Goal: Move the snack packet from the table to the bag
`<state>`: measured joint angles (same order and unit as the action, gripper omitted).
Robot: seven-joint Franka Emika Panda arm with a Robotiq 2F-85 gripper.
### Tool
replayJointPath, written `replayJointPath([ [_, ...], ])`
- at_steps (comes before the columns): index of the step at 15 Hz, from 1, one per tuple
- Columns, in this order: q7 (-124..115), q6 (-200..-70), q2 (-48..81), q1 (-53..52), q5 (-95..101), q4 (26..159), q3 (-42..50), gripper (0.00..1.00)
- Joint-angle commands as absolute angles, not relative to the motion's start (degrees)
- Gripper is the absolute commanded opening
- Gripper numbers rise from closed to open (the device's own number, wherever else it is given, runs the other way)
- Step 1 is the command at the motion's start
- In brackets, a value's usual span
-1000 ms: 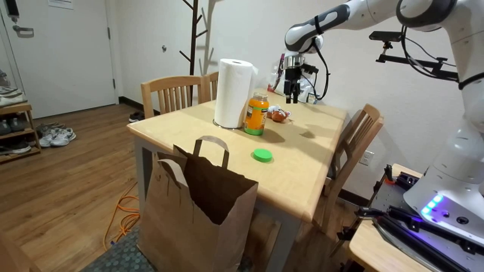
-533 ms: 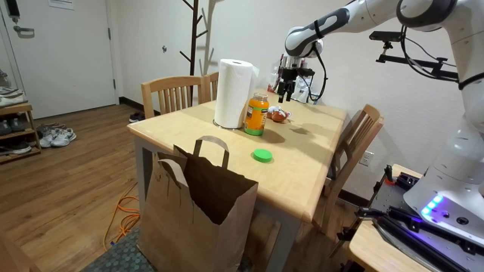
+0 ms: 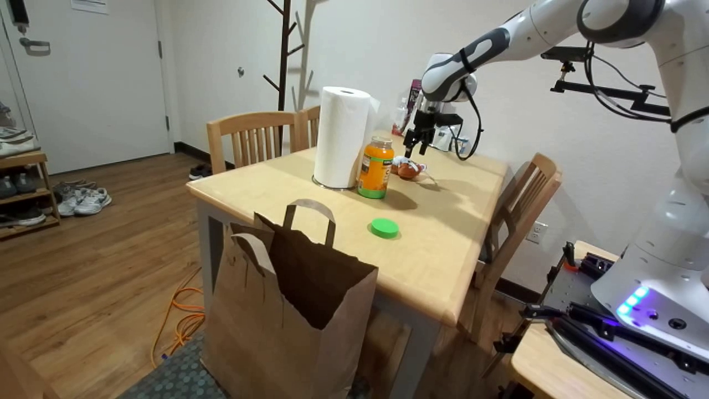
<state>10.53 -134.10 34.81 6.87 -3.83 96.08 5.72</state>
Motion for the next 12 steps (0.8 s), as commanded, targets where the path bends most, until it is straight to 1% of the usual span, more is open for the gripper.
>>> replayJointPath([
  [1,4.7,-139.0,34.8,7.4,-4.3,97.5,5.3,1.00],
  [6,-2.4,-137.5,35.2,7.8,-9.0,96.8,3.6,1.00],
  [12,-10.6,-134.9,35.0,5.0,-6.1,96.7,6.6,1.00],
])
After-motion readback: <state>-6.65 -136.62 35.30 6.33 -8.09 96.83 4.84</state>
